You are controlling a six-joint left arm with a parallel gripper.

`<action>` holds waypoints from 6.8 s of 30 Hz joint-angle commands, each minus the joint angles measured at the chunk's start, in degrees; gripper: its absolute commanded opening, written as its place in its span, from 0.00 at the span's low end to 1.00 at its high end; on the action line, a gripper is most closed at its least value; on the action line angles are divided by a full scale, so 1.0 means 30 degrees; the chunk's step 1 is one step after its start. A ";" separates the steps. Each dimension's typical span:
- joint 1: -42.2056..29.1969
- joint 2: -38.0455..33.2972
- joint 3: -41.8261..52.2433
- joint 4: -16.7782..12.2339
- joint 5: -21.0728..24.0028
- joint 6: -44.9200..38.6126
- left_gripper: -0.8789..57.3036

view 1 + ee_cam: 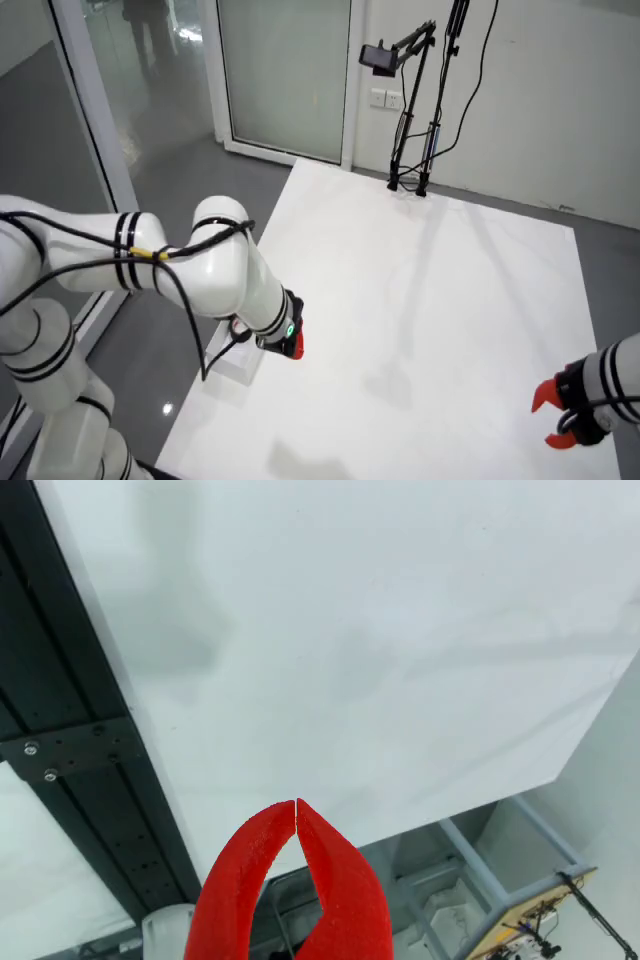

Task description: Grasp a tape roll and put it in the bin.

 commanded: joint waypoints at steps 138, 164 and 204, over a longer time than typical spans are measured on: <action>0.1749 -0.0714 -0.0028 -0.0695 0.0199 0.0354 0.01; 0.1749 -0.0714 -0.0028 -0.0695 0.0199 0.0354 0.01; 0.1749 -0.0714 -0.0028 -0.0695 0.0199 0.0354 0.01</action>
